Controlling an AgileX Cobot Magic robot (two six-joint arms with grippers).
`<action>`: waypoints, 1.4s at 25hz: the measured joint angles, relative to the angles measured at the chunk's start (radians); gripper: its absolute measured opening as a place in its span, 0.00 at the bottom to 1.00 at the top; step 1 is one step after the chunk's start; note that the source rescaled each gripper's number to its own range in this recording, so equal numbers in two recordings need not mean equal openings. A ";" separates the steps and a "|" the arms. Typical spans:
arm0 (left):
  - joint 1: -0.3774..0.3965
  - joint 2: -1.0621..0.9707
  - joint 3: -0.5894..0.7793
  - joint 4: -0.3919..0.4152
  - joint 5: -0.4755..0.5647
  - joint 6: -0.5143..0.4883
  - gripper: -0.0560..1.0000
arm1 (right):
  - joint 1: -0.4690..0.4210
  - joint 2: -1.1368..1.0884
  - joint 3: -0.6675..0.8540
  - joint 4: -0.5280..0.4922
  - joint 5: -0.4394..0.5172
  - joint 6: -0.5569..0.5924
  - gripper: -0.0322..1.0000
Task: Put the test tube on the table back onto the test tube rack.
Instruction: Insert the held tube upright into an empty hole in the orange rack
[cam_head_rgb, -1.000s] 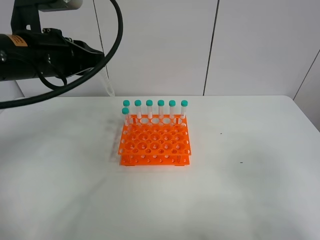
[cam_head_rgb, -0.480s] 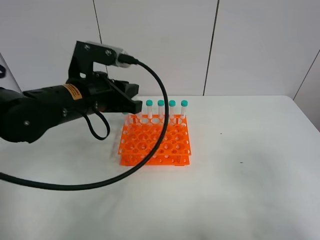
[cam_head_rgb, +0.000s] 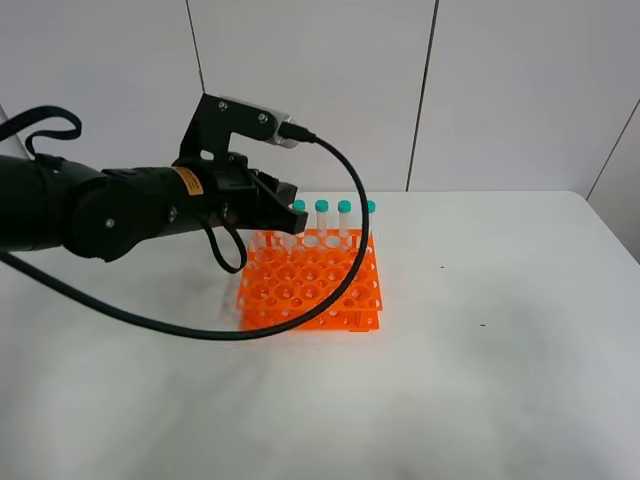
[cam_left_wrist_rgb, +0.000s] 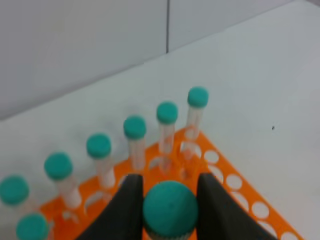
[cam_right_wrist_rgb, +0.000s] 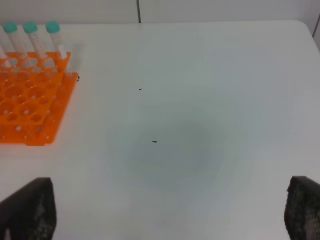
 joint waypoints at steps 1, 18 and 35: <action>0.001 0.017 -0.026 0.008 0.011 0.003 0.05 | 0.000 0.000 0.000 0.000 0.000 0.000 1.00; 0.105 0.166 -0.164 0.022 0.084 -0.003 0.05 | 0.000 0.000 0.000 0.000 0.000 0.000 1.00; 0.135 0.166 -0.169 0.036 0.027 -0.058 0.05 | 0.000 0.000 0.000 0.000 -0.001 0.000 1.00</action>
